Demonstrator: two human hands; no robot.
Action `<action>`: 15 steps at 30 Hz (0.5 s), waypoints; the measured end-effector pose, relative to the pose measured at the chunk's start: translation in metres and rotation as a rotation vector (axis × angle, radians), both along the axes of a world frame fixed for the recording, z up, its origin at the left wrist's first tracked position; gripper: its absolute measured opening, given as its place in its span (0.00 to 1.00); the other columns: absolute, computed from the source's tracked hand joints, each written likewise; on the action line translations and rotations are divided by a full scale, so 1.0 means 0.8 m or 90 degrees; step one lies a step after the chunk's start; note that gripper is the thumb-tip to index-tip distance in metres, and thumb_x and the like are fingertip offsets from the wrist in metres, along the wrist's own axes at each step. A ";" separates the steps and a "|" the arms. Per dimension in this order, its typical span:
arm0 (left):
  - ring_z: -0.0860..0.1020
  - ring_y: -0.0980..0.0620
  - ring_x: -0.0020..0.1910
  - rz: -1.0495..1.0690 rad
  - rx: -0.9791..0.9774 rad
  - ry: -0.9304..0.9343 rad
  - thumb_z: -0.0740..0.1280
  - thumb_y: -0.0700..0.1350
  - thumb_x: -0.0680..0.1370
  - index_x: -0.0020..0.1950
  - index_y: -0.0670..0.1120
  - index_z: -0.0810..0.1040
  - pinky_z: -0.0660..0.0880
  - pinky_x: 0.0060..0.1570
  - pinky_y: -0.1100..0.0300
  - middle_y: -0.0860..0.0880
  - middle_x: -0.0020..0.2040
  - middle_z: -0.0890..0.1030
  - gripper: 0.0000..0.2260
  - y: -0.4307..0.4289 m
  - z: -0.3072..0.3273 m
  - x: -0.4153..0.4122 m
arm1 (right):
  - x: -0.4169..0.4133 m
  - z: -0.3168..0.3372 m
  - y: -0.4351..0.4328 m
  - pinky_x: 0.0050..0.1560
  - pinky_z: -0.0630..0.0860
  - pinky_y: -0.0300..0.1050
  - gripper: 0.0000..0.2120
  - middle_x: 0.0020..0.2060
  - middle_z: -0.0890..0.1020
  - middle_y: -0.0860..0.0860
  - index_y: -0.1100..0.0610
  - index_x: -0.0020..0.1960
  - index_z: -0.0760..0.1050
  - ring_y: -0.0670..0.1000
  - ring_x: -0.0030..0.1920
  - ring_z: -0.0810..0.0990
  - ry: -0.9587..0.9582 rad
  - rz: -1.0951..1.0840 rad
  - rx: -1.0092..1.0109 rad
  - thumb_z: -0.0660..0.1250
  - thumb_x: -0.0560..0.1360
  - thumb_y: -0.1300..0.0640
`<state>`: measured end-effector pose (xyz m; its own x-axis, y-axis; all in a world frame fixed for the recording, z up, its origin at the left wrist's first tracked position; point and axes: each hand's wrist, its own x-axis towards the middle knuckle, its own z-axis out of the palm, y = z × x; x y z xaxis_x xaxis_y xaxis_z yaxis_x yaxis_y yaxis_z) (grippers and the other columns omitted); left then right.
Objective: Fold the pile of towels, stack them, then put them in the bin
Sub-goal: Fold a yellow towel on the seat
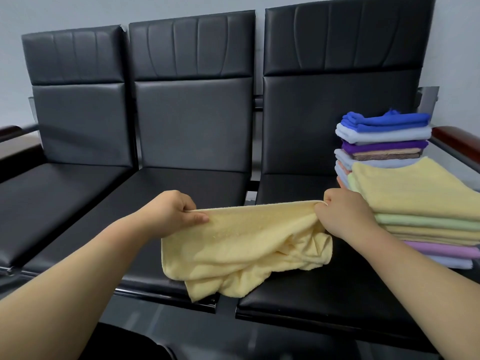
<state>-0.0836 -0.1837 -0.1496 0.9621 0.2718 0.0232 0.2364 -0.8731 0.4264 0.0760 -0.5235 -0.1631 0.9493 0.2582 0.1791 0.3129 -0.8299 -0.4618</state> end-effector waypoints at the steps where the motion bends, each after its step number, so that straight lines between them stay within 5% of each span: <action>1: 0.67 0.53 0.31 0.001 0.001 0.016 0.75 0.62 0.73 0.33 0.40 0.71 0.67 0.34 0.56 0.49 0.32 0.70 0.27 0.003 0.001 0.000 | 0.001 0.000 0.000 0.45 0.76 0.53 0.12 0.37 0.77 0.54 0.57 0.35 0.66 0.60 0.49 0.78 0.007 -0.001 -0.003 0.62 0.76 0.57; 11: 0.64 0.52 0.30 0.066 0.061 0.054 0.74 0.61 0.73 0.30 0.44 0.68 0.62 0.32 0.56 0.51 0.28 0.65 0.26 0.016 0.012 -0.005 | 0.008 -0.006 0.002 0.34 0.64 0.47 0.12 0.33 0.71 0.51 0.56 0.36 0.66 0.52 0.34 0.68 0.016 -0.012 -0.018 0.63 0.76 0.57; 15: 0.76 0.46 0.33 0.099 -0.001 0.024 0.72 0.54 0.77 0.39 0.49 0.85 0.73 0.35 0.53 0.50 0.32 0.79 0.11 0.018 0.016 -0.011 | 0.011 -0.006 0.001 0.38 0.70 0.49 0.10 0.37 0.76 0.53 0.56 0.37 0.66 0.53 0.45 0.74 0.033 -0.011 0.021 0.64 0.76 0.59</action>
<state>-0.0926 -0.1695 -0.1370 0.9083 0.4181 -0.0130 0.3852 -0.8240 0.4156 0.0848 -0.5231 -0.1680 0.9617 0.2372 0.1370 0.2739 -0.8190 -0.5041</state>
